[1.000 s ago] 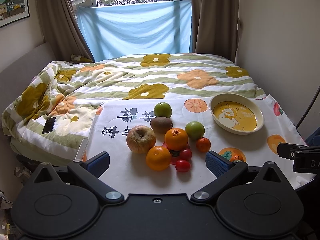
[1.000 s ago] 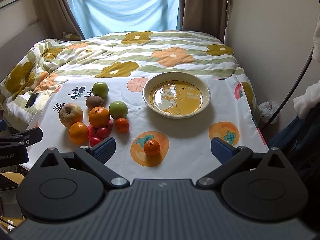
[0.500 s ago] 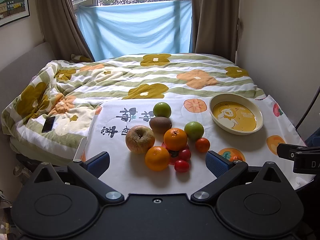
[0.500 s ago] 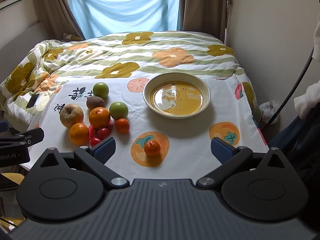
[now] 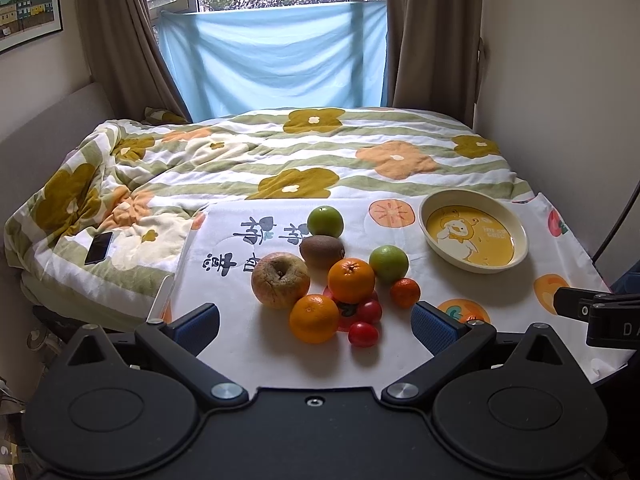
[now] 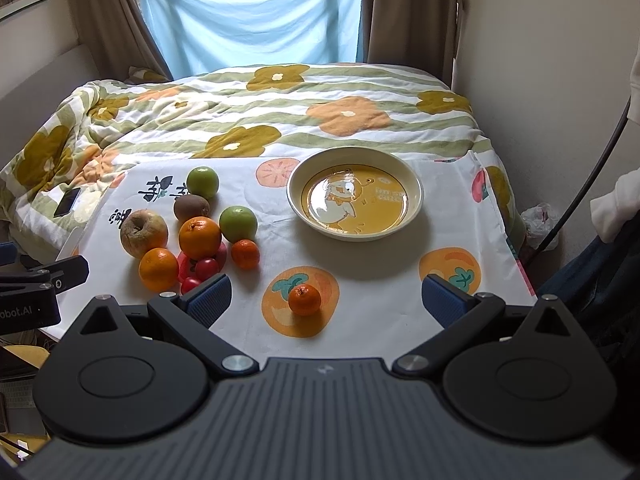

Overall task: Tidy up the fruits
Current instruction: 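Move the left tool to the large orange while the right tool approaches a small tangerine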

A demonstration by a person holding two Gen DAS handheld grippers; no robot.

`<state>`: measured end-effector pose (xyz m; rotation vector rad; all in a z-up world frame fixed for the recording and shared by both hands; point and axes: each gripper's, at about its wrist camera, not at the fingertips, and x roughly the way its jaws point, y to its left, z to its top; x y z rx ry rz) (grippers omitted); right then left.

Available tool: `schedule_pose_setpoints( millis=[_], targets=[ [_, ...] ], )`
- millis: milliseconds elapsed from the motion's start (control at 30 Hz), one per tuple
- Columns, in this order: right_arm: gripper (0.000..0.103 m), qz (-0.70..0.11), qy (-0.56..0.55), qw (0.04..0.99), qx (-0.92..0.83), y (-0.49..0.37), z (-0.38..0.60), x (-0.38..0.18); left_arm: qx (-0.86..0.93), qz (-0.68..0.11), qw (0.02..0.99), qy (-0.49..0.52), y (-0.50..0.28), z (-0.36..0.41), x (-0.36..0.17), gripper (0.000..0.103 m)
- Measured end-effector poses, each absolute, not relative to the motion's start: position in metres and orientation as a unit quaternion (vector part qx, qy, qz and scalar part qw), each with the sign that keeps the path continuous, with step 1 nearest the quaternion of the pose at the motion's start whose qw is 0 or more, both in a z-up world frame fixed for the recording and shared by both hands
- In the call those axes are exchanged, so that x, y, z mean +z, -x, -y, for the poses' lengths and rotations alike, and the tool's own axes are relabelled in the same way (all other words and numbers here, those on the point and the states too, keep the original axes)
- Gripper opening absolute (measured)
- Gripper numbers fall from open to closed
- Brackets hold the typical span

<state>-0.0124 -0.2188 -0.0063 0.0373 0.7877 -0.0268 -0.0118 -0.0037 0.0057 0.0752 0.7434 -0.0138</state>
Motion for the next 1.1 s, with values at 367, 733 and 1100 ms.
schedule_pose_setpoints(
  millis=[367, 733, 1100],
  targets=[
    [0.103, -0.389, -0.009, 0.921, 0.022, -0.01, 0.228, -0.011, 0.035, -0.374, 0.927, -0.009, 0.009, -0.002, 0.0, 0.103],
    [0.103, -0.404, 0.006, 0.911, 0.089, -0.062, 0.224, -0.06, 0.081, -0.382, 0.921, 0.012, -0.004, -0.007, -0.037, 0.103],
    [0.103, -0.401, 0.006, 0.909, 0.119, -0.112, 0.208, -0.121, 0.063, -0.406, 0.912, 0.004, -0.052, -0.013, -0.101, 0.1]
  ],
)
